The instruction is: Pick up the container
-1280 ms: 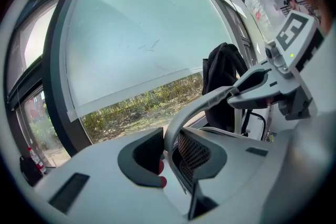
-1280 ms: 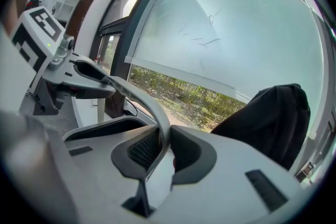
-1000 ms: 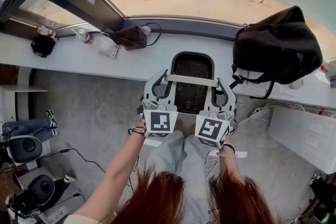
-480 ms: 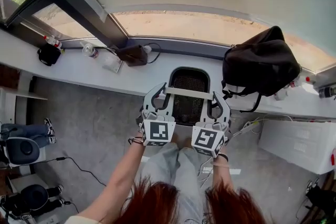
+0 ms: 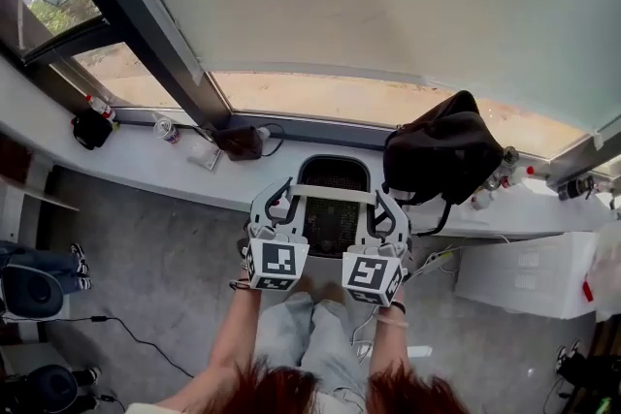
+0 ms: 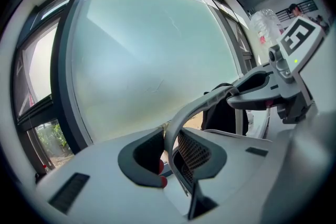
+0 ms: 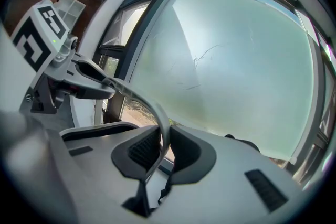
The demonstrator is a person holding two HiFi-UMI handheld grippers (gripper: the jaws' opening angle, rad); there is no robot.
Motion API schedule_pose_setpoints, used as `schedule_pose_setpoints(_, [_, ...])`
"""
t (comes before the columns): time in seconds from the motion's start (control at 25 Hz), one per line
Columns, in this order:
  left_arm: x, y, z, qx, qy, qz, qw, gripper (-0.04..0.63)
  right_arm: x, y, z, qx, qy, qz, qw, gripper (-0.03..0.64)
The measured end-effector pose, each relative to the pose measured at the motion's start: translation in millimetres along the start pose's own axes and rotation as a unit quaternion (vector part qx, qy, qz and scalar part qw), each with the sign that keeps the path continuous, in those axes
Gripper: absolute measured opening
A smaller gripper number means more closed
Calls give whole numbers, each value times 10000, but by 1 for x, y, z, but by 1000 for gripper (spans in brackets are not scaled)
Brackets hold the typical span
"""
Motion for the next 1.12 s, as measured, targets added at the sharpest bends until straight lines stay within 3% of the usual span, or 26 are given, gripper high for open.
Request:
schedule_pose_setpoints(0.44, [-16,67,40,322,70,-91,9994,97,26,62,36,397,-138,-177,9990,71])
schedule_pose_setpoints(1.12, [-13,137,64,768,210,-182,9967,97,74,113,66,1043,-412,-159,9936,71])
Point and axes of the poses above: the fingertips, and each gripper's own axes: z backward along the fingers, x to its right, y out of its top, the point moved 8 cm from there along z, backward along the fingers, and after that the axes turned 10 degrees about -y, right-handed, at the moved point
